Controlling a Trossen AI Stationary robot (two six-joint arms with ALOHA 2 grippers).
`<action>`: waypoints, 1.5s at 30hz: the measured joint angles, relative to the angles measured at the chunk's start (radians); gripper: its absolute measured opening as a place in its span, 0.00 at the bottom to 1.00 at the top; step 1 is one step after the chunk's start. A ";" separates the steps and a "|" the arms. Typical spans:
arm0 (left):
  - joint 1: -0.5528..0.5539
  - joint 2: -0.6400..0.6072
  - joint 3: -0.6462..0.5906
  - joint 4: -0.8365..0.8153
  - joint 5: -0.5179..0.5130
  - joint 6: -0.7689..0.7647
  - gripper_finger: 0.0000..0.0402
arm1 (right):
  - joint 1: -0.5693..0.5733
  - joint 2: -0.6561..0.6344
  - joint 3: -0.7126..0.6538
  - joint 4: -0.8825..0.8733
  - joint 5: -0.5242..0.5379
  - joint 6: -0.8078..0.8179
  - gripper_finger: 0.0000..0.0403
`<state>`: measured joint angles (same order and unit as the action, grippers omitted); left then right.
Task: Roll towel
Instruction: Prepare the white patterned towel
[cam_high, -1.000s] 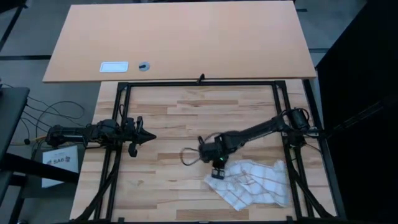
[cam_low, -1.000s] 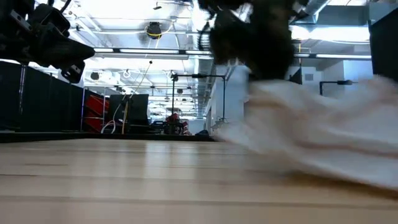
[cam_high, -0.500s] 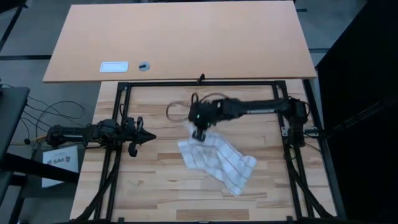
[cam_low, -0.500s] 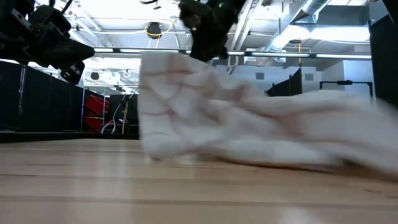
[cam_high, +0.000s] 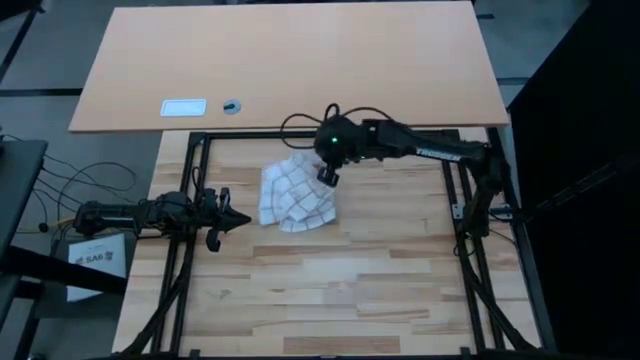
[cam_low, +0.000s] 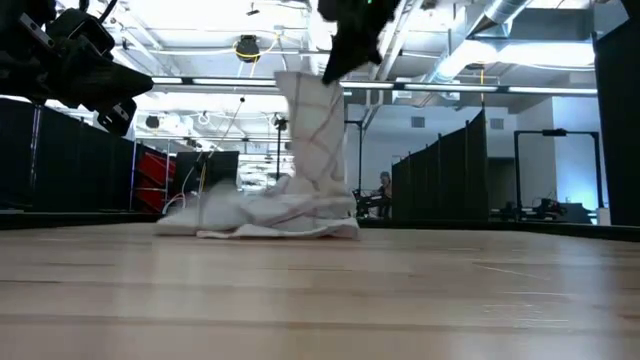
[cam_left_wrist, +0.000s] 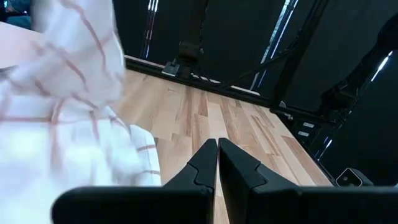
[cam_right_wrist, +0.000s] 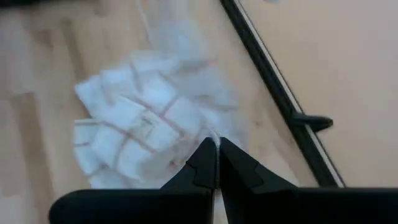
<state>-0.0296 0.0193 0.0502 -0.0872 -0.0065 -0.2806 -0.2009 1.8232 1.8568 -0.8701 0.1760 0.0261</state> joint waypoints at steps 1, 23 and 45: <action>0.000 0.000 0.000 0.000 -0.001 0.001 0.00 | 0.002 -0.014 0.002 0.007 -0.024 0.000 0.00; 0.001 0.009 -0.003 0.047 -0.092 -0.005 0.00 | 0.044 -0.378 0.029 -0.137 0.227 0.046 0.00; 0.169 0.743 0.124 0.344 -0.012 0.231 0.32 | 0.397 -0.080 0.029 -0.127 0.061 0.327 0.00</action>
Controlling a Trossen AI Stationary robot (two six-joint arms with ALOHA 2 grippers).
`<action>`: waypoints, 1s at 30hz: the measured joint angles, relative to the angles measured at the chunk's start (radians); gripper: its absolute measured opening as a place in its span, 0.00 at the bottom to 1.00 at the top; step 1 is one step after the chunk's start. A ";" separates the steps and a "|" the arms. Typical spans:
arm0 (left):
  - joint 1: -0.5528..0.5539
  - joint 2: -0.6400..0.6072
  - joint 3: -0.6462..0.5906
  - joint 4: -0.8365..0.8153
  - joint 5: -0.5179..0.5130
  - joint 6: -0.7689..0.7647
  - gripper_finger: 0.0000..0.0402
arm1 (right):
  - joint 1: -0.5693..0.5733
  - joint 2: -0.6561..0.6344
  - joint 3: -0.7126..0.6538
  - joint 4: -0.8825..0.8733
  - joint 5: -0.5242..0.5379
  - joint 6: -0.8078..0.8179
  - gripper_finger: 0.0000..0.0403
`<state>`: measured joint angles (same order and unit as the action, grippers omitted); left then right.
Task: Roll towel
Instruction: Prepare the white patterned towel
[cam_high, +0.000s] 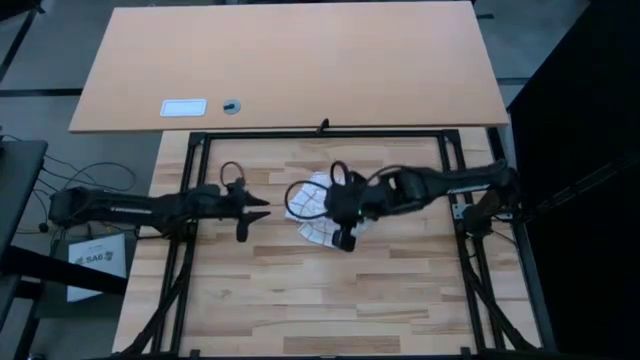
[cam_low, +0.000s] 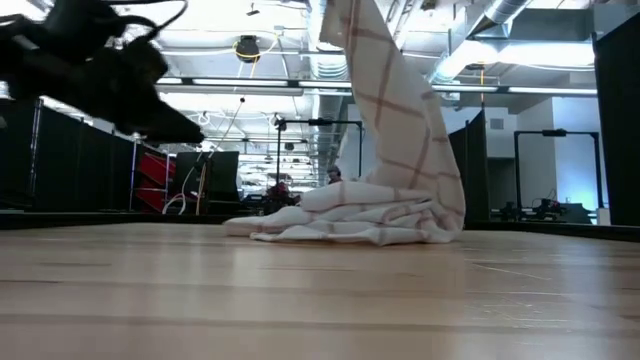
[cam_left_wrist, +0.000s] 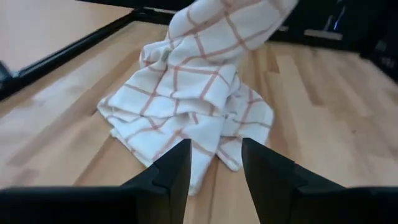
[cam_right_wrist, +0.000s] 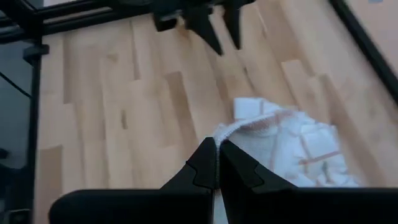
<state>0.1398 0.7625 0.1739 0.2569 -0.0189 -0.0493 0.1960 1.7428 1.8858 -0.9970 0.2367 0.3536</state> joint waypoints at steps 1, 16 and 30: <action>0.010 0.058 0.030 0.001 0.017 0.029 0.31 | 0.017 0.009 0.000 0.002 0.008 0.022 0.00; 0.127 0.931 0.497 0.210 0.375 0.169 0.31 | 0.174 0.012 0.000 0.006 0.109 0.271 0.00; 0.129 1.148 0.766 0.133 0.407 0.247 0.31 | 0.231 0.013 0.000 -0.021 0.142 0.356 0.00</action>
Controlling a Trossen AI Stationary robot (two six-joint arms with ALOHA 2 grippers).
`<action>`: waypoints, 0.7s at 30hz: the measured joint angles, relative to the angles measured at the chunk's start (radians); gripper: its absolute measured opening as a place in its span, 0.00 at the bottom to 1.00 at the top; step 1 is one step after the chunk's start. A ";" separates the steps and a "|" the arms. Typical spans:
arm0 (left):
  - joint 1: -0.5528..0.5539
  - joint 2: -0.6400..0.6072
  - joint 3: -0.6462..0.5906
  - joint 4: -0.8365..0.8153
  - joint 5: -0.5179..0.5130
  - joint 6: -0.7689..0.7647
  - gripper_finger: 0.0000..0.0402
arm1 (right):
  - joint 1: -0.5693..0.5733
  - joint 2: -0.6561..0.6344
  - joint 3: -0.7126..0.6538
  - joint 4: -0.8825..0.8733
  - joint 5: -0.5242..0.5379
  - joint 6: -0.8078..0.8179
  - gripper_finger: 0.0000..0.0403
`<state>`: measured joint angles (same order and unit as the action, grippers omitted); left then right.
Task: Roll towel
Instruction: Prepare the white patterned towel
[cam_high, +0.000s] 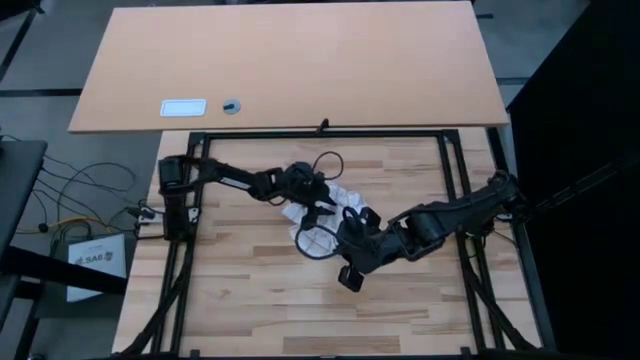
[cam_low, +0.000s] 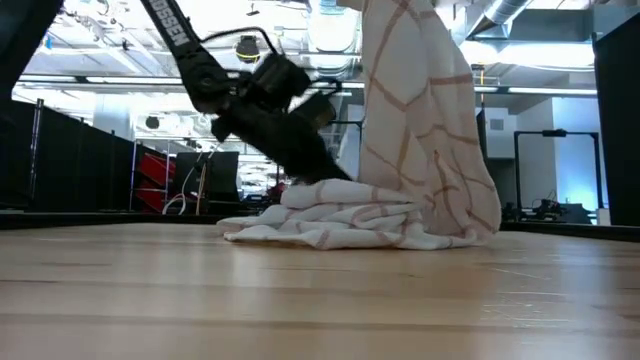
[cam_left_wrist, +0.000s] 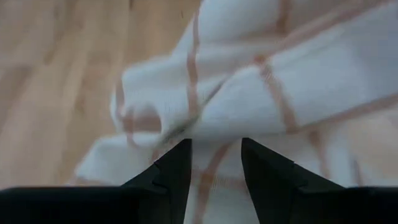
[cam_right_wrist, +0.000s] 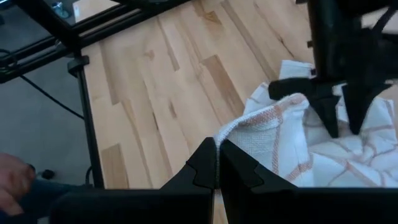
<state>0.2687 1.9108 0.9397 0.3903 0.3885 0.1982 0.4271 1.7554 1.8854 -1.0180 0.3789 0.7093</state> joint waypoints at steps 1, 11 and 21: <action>0.000 0.012 0.000 -0.005 0.000 0.000 0.31 | 0.001 0.000 0.000 0.000 0.010 0.001 0.00; 0.041 0.027 0.003 0.028 -0.032 0.001 0.31 | 0.004 0.000 0.000 -0.011 0.020 0.000 0.00; 0.026 0.027 0.003 -0.019 -0.005 0.064 0.31 | -0.003 0.000 0.000 -0.010 0.019 -0.002 0.00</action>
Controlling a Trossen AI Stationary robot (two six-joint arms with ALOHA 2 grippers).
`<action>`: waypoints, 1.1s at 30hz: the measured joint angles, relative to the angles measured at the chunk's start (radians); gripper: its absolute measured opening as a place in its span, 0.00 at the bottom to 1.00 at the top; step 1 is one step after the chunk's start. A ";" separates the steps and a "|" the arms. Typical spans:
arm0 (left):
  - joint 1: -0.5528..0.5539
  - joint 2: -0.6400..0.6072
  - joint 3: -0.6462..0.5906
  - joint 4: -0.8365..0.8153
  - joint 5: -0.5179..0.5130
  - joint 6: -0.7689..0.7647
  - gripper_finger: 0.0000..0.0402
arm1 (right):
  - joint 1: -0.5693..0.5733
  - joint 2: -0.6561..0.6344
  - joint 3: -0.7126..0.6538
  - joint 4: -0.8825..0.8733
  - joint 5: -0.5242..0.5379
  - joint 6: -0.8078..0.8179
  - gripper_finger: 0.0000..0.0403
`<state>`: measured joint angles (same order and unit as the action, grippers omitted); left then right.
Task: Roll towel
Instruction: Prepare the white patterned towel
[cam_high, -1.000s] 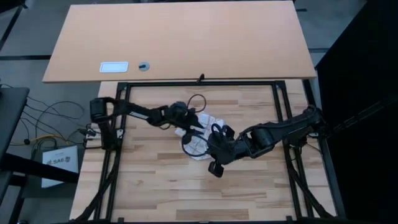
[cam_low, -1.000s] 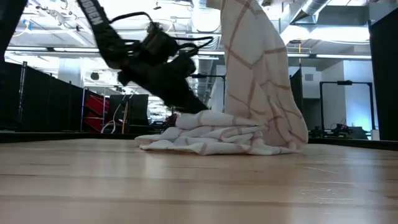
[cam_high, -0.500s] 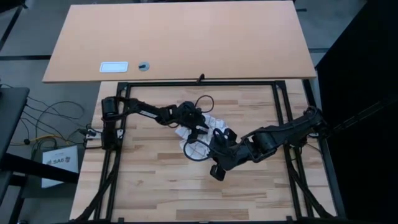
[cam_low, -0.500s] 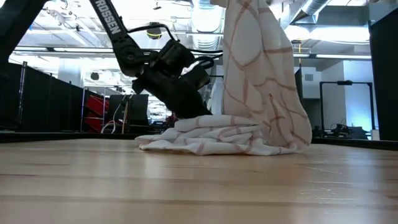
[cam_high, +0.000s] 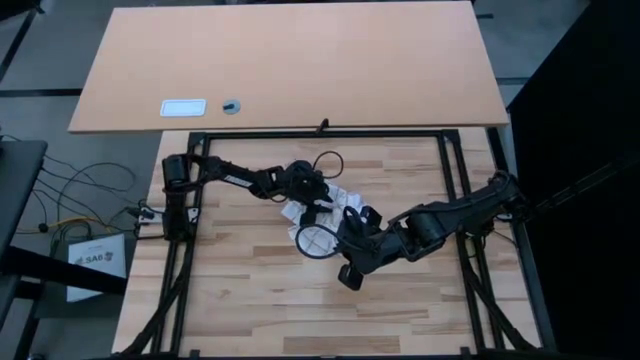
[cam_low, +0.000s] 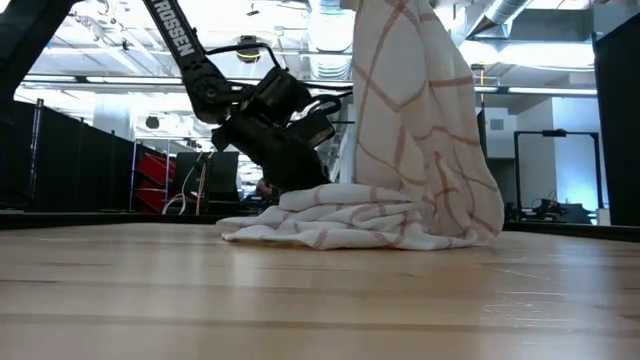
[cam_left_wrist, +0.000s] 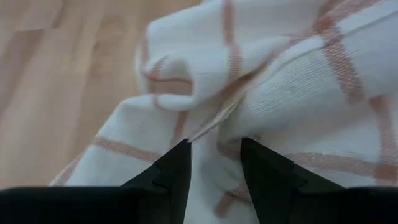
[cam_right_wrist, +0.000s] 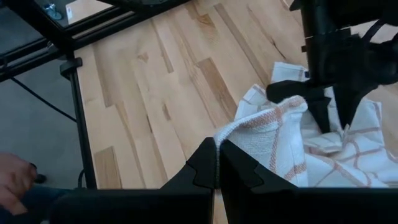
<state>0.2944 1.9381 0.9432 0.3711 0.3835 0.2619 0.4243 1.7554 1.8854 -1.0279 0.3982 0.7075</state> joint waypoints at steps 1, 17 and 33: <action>-0.005 0.000 0.000 -0.003 0.009 0.000 0.31 | -0.001 0.000 0.000 0.000 0.000 0.000 0.00; -0.020 -0.029 -0.002 -0.065 0.041 0.014 0.02 | -0.001 0.000 0.000 -0.050 0.016 0.001 0.00; 0.018 -0.609 0.014 -0.676 -0.233 0.141 0.00 | -0.147 -0.047 0.000 -0.433 0.215 0.023 0.00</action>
<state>0.3120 1.3286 0.9572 -0.3049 0.1502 0.4028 0.2774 1.7081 1.8858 -1.4605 0.6133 0.7306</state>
